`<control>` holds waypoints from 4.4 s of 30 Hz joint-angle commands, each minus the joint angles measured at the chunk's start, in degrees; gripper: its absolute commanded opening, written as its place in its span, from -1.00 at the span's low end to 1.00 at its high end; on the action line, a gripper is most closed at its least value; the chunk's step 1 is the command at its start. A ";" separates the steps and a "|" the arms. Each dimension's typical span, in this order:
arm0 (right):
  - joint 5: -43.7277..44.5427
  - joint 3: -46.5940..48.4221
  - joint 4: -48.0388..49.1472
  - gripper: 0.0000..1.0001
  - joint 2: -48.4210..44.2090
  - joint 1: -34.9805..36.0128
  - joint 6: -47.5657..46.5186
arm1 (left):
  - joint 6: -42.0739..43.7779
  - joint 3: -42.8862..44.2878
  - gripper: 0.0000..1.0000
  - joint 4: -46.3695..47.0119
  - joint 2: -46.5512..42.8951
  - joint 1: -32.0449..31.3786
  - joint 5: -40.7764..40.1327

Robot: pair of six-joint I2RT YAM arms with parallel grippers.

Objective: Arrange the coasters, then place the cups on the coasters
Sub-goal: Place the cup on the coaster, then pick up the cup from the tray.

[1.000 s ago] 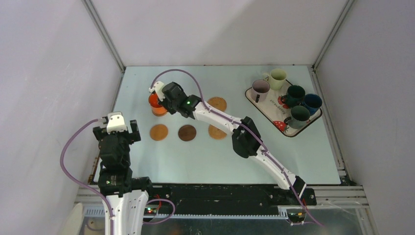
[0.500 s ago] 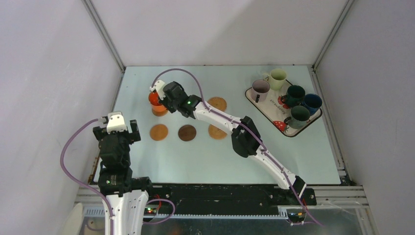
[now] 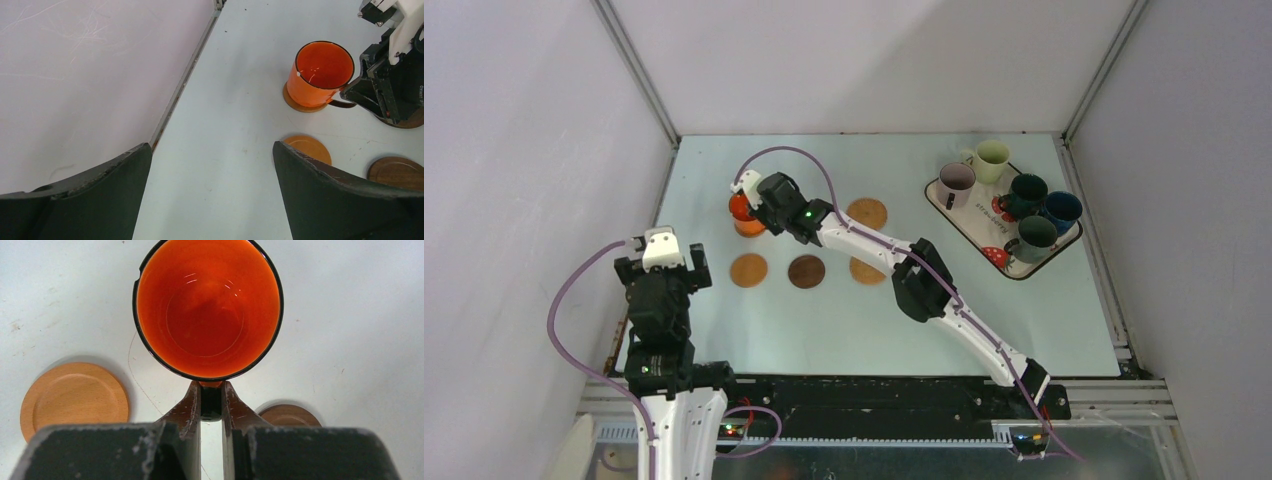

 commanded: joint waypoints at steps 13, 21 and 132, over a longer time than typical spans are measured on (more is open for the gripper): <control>0.50 2.98 5.54 -0.58 -1.96 0.09 -0.14 | 0.99 -1.12 0.97 2.28 0.28 0.20 -1.19; 1.36 2.37 6.27 0.09 -2.83 0.30 -0.87 | 0.96 -1.14 0.97 2.44 0.45 0.17 -1.27; 4.08 -70.53 6.59 -1.00 -63.57 -35.75 8.40 | 2.77 -3.48 0.97 1.97 2.57 0.28 5.60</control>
